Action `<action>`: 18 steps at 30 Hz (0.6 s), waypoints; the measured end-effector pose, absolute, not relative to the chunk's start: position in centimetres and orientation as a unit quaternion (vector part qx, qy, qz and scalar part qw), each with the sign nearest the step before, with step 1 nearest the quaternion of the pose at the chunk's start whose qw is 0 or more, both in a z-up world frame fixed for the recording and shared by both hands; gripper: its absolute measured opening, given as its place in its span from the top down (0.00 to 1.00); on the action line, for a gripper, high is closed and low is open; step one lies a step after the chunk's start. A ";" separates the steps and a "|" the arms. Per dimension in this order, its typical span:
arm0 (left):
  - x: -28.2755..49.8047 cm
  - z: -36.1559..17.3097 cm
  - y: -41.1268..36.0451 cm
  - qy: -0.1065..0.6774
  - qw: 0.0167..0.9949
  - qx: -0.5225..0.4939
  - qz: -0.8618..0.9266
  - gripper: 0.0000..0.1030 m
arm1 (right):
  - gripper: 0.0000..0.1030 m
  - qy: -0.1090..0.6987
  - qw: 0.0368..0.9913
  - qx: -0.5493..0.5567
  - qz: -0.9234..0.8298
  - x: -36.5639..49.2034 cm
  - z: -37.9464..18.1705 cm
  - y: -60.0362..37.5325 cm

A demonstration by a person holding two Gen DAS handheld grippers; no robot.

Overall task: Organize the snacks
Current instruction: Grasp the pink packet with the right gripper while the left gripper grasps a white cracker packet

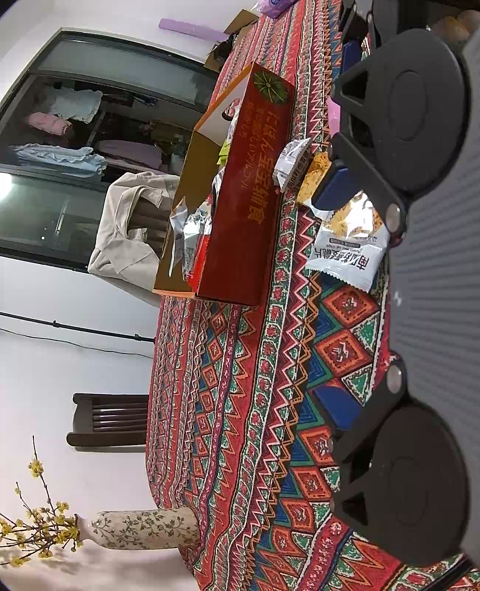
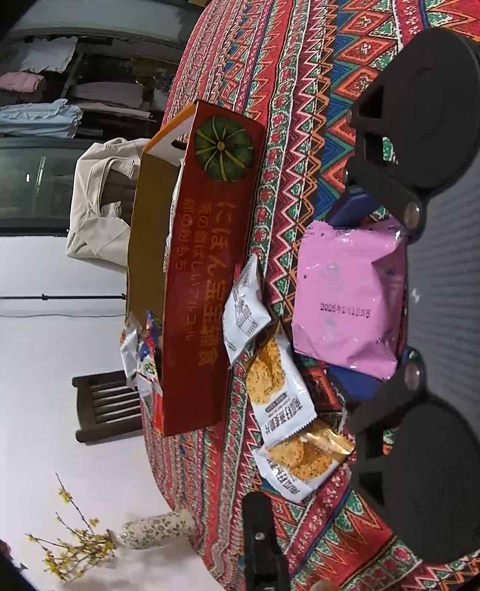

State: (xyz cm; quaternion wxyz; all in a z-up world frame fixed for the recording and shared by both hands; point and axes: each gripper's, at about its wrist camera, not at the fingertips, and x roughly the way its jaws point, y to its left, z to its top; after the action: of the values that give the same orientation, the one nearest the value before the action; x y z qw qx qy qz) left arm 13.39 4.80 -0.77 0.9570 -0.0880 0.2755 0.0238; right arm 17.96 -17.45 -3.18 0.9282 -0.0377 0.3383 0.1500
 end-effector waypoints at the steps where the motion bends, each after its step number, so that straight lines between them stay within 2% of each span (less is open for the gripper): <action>1: 13.4 -0.8 4.8 0.276 0.957 -0.089 0.023 0.00 | 0.26 0.336 0.930 -0.034 0.148 17.9 -3.1 -17.6; 18: 14.4 -1.0 2.6 0.324 0.944 -0.051 0.019 0.00 | 0.26 0.288 0.954 0.006 0.083 17.5 -1.1 -24.5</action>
State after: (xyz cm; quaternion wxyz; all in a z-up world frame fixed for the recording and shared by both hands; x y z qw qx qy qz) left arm 14.45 2.63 -1.02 0.9443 -0.0514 0.3245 0.0191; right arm 17.47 -24.53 -1.06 0.9541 0.0059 0.2878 0.0830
